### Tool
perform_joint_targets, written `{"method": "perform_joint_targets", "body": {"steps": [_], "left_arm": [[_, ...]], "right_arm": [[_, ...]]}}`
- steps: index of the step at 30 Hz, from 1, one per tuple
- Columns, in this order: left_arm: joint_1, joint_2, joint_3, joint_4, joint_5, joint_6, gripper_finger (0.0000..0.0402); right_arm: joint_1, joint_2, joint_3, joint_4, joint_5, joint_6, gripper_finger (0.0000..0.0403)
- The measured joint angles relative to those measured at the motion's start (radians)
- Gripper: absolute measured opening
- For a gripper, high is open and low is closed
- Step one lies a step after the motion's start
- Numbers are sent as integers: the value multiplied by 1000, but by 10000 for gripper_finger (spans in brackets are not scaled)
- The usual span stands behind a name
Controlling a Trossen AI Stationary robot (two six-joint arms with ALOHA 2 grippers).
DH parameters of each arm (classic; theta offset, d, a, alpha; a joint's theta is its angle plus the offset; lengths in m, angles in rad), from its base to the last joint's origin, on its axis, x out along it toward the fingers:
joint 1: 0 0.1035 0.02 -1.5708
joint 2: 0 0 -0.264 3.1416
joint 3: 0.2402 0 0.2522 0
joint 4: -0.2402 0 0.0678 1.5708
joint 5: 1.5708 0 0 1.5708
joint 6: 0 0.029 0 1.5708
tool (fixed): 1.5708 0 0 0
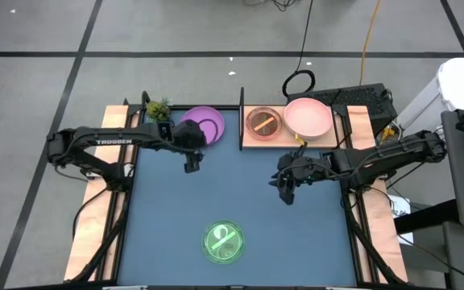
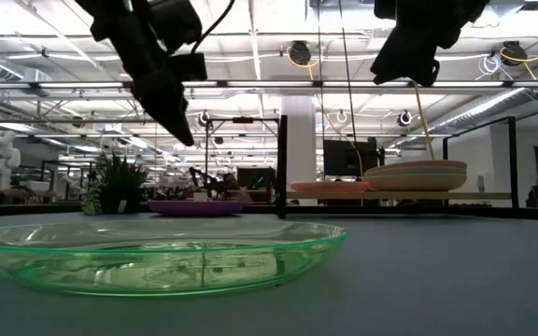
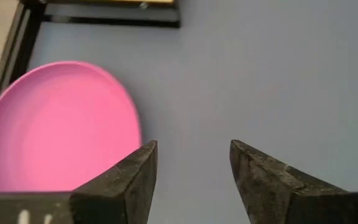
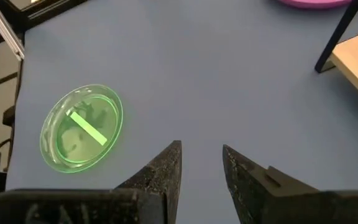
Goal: Place and stack plates onto a shelf
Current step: Stack the purple plate on the light brown plate on the shelf
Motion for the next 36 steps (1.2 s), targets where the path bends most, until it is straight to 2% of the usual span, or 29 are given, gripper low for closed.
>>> {"method": "perform_joint_targets", "body": {"steps": [7,21,31,36], "left_arm": [[103,41,-44,21,19,167,198],[210,151,-93,102,37,447,197],[249,280,-93,111,32,467,197],[248,296,-90,128,21,466,195]], "right_arm": [[0,0,0,-23,0,-54,102],[-10,0,0,-36,4,-155,102],[-57,0,0,-38,5,-161,102],[-69,0,0,-38,4,-161,102]]}}
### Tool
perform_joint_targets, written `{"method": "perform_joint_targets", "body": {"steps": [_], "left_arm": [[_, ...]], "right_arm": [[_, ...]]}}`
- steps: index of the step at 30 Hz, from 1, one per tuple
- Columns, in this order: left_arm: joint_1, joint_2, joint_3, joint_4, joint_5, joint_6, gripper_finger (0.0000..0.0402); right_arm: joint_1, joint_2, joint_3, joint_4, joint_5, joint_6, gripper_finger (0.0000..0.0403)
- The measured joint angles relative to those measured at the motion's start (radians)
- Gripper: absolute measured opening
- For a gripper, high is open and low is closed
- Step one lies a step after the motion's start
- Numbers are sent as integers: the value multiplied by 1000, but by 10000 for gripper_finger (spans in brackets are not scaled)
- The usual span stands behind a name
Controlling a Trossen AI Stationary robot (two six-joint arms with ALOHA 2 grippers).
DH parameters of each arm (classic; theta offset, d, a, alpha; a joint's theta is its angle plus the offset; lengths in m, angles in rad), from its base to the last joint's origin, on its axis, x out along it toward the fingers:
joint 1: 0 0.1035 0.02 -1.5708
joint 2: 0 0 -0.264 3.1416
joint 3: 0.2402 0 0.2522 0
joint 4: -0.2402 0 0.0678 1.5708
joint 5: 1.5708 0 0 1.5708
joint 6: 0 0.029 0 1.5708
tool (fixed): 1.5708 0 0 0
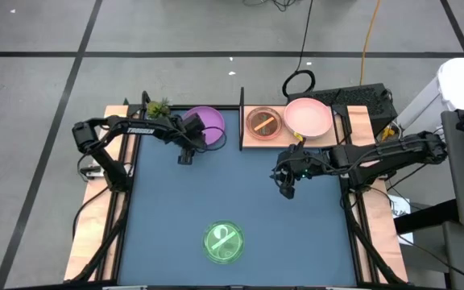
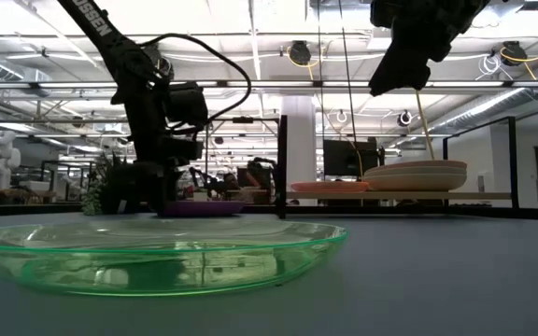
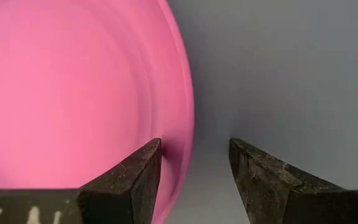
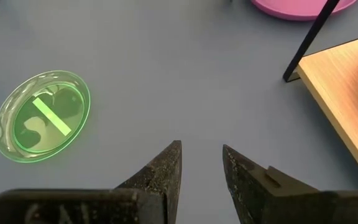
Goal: Place and stack plates onto a shelf
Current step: Stack the purple plate on the light brown plate on the shelf
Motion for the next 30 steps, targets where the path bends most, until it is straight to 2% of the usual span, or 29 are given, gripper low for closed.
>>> {"method": "perform_joint_targets", "body": {"steps": [3,14,22,30], "left_arm": [[0,0,0,7,0,17,172],[-5,-6,0,26,-46,16,15],[-63,-82,0,2,-89,-22,11],[-137,-233,0,-66,-93,-67,10]], "right_arm": [[0,0,0,0,0,0,102],[0,0,0,15,0,7,102],[0,-6,0,31,-5,39,102],[0,-62,0,47,-7,61,102]]}}
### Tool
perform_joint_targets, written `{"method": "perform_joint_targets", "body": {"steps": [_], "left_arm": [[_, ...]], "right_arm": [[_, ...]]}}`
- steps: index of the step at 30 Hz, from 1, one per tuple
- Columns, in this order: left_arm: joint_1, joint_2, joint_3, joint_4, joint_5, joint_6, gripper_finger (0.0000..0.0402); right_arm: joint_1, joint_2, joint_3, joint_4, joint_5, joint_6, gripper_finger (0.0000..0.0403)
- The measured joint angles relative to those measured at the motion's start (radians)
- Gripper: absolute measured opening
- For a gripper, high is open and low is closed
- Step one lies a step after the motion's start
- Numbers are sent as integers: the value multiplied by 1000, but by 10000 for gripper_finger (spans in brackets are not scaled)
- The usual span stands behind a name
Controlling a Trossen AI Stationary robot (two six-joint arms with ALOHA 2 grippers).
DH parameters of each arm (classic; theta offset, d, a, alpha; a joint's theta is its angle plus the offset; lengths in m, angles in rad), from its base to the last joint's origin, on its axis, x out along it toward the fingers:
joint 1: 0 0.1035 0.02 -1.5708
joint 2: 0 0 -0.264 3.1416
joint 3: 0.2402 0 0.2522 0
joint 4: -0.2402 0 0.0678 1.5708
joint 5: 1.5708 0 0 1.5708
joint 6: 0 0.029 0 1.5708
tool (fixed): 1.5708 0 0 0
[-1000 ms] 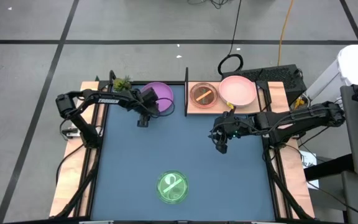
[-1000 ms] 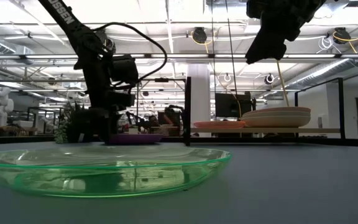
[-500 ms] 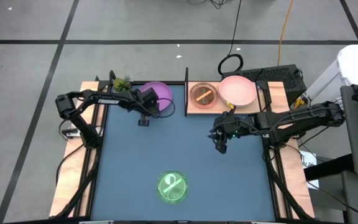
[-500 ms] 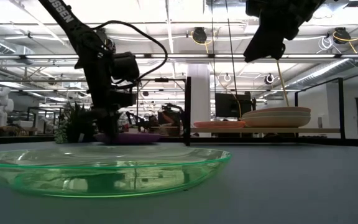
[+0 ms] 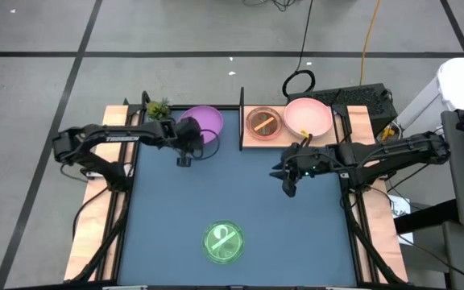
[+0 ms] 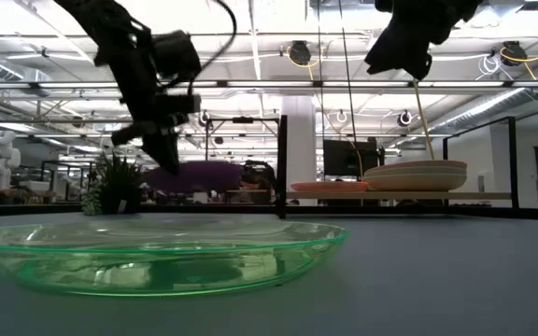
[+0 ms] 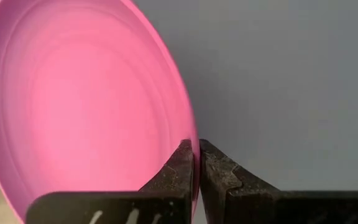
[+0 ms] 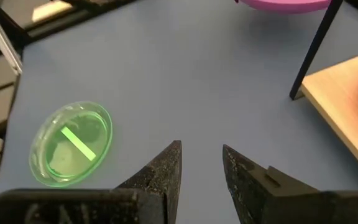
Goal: Place and stack plates onto a shelf
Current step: Stack the purple plate on the light brown plate on the shelf
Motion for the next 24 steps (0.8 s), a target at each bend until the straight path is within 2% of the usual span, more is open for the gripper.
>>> {"method": "perform_joint_targets", "body": {"steps": [7,14,19,24], "left_arm": [[-96,-133,0,-44,0,-27,10],[-246,-253,0,-130,-2,-80,10],[-370,-303,0,-185,-66,-135,10],[-482,-312,34,-208,-75,-161,10]], "right_arm": [[0,-41,0,53,0,14,102],[9,-49,1,135,-34,37,102],[30,-46,21,140,-55,48,102],[49,-42,70,138,-55,-1,102]]}}
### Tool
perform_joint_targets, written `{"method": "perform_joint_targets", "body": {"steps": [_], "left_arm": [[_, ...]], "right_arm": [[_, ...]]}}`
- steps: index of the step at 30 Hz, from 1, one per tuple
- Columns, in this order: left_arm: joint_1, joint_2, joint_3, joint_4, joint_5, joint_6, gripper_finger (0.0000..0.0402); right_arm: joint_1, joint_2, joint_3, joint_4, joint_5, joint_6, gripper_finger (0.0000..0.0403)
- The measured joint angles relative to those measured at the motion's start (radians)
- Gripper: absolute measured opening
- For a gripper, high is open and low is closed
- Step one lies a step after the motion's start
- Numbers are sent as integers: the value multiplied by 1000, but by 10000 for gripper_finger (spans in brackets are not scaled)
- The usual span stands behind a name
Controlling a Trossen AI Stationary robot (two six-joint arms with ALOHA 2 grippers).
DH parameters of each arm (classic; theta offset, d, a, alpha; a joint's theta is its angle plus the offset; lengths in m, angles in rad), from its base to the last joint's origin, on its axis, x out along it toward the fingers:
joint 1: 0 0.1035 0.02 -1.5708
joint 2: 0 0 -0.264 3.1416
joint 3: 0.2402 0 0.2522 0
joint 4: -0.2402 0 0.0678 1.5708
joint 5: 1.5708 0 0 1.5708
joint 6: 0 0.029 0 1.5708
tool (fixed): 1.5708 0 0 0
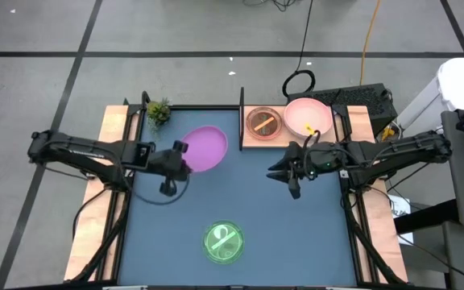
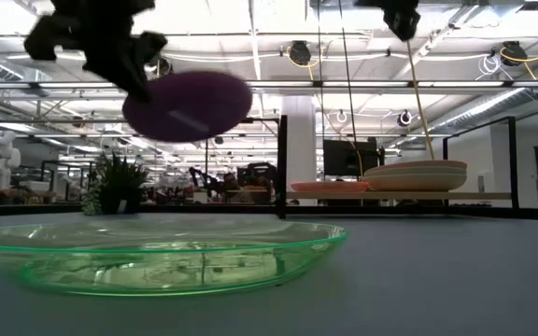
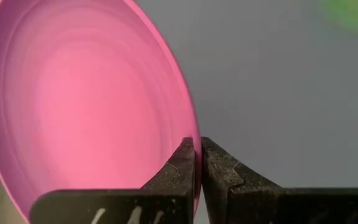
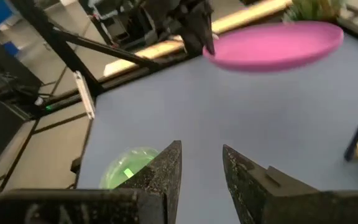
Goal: Place and stack plates onto a shelf
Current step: Stack the purple plate on the light brown plate on the shelf
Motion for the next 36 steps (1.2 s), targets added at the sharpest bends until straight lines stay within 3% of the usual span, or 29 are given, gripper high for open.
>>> {"method": "perform_joint_targets", "body": {"steps": [8,17,23,36], "left_arm": [[-113,0,126,5,-2,7,10],[-166,32,209,-44,4,18,10],[-209,89,255,-48,40,18,10],[-226,202,366,-42,206,10,10]], "right_arm": [[-23,3,105,-29,4,55,102],[-23,91,309,-160,-29,-120,102],[-22,160,408,-249,-117,-214,102],[-22,224,422,-222,-351,-244,130]]}}
